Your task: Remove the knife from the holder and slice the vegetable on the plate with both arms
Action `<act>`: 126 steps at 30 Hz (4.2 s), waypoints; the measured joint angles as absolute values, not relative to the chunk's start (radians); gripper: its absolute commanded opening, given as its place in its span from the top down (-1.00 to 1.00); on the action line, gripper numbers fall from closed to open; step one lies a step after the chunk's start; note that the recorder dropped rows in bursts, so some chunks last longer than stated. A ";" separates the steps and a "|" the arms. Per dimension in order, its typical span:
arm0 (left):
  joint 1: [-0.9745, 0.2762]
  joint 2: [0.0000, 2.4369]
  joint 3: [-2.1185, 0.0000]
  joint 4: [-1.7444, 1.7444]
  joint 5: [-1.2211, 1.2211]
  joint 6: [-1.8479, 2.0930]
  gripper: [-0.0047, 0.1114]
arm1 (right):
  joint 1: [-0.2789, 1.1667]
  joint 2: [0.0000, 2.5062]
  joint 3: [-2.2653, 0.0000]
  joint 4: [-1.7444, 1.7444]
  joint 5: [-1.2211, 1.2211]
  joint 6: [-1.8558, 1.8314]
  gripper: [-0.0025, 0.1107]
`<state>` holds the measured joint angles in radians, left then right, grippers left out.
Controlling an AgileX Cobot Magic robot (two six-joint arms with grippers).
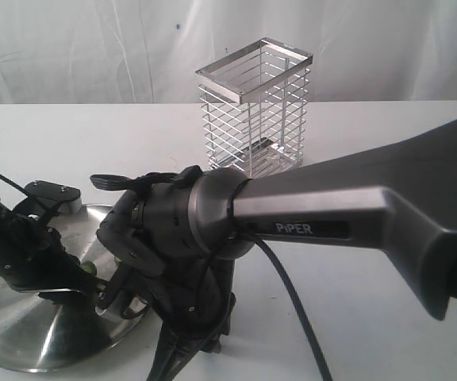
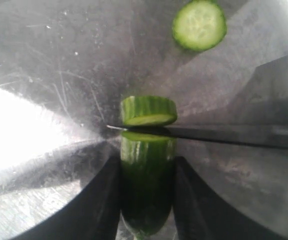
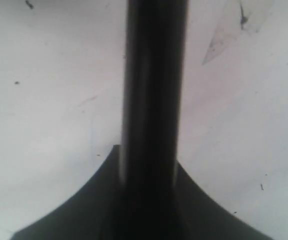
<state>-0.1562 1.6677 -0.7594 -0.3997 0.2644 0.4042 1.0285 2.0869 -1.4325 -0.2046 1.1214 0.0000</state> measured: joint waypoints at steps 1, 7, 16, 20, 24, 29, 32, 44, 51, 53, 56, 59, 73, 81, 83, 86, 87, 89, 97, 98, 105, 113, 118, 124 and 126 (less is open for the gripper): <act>-0.156 1.668 -0.759 -0.400 0.264 0.404 0.39 | 1.029 2.087 -1.433 -0.204 1.119 0.000 0.96; -0.156 1.668 -0.759 -0.400 0.264 0.400 0.39 | 1.029 2.089 -1.469 -0.210 1.109 -0.027 0.96; -0.156 1.668 -0.759 -0.400 0.264 0.400 0.39 | 1.029 2.134 -1.522 -0.221 1.112 -0.047 0.96; -0.156 1.668 -0.759 -0.400 0.264 0.400 0.39 | 1.029 2.136 -1.524 -0.238 1.164 -0.049 0.96; -0.156 1.668 -0.759 -0.400 0.264 0.400 0.39 | 1.029 2.136 -1.524 -0.251 1.198 -0.055 0.96; -0.156 1.668 -0.759 -0.400 0.264 0.400 0.39 | 1.029 2.136 -1.524 -0.271 1.202 -0.063 0.96; -0.156 1.668 -0.759 -0.400 0.264 0.400 0.39 | 1.029 2.136 -1.524 -0.290 1.205 -0.063 0.96; -0.156 1.671 -0.762 -0.402 0.257 0.400 0.39 | 1.020 2.159 -1.524 -0.434 1.167 0.000 0.96; -0.156 1.671 -0.762 -0.402 0.257 0.400 0.38 | 0.991 2.161 -1.524 -0.463 1.169 0.021 0.96; -0.156 1.671 -0.762 -0.402 0.257 0.398 0.24 | 0.991 2.156 -1.524 -0.442 1.140 0.026 0.96; -0.156 1.664 -0.762 -0.404 0.254 0.396 0.02 | 0.989 2.123 -1.524 -0.397 1.085 0.038 0.96; -0.159 1.639 -0.758 -0.402 0.249 0.396 -0.07 | 0.989 2.119 -1.524 -0.392 1.087 0.041 0.96; -0.159 1.341 -0.758 -0.400 0.265 0.377 -0.22 | 0.989 2.119 -1.524 -0.216 1.010 0.033 0.96; -0.159 1.288 -0.751 -0.398 0.299 0.329 -0.22 | 0.989 2.119 -1.524 -0.128 0.897 0.009 0.78; -0.159 1.288 -0.751 -0.398 0.305 0.325 -0.22 | 0.989 2.119 -1.524 -0.107 0.895 0.000 0.61; -0.159 1.284 -0.751 -0.398 0.314 0.320 -0.22 | 0.989 2.120 -1.524 -0.083 0.895 -0.018 0.31; -0.159 1.280 -0.751 -0.398 0.319 0.318 -0.22 | 0.989 2.120 -1.524 -0.080 0.895 -0.020 0.24; -0.159 1.267 -0.751 -0.398 0.321 0.307 -0.22 | 0.989 2.120 -1.524 -0.078 0.893 -0.022 0.15; -0.159 1.186 -0.751 -0.393 0.352 0.296 -0.17 | 0.989 2.060 -1.524 -0.074 0.873 -0.028 0.09; -0.159 1.172 -0.751 -0.393 0.356 0.296 -0.13 | 0.989 2.038 -1.524 -0.074 0.875 -0.028 0.09; -0.159 1.022 -0.751 -0.391 0.437 0.288 0.75 | 0.989 1.842 -1.482 -0.082 0.810 -0.030 0.20; -0.159 0.782 -0.749 -0.399 0.473 0.268 0.92 | 0.989 1.528 -1.120 -0.083 0.474 0.025 0.96; -0.159 0.569 -0.707 -0.399 0.436 0.266 0.92 | 0.989 1.298 -0.891 -0.081 0.248 0.067 0.96; -0.159 0.322 -0.590 -0.399 0.477 0.252 0.92 | 0.989 1.044 -0.698 -0.081 0.087 0.105 0.96; -0.159 0.259 -0.558 -0.399 0.484 0.247 0.92 | 0.989 0.993 -0.662 -0.081 0.080 0.107 0.96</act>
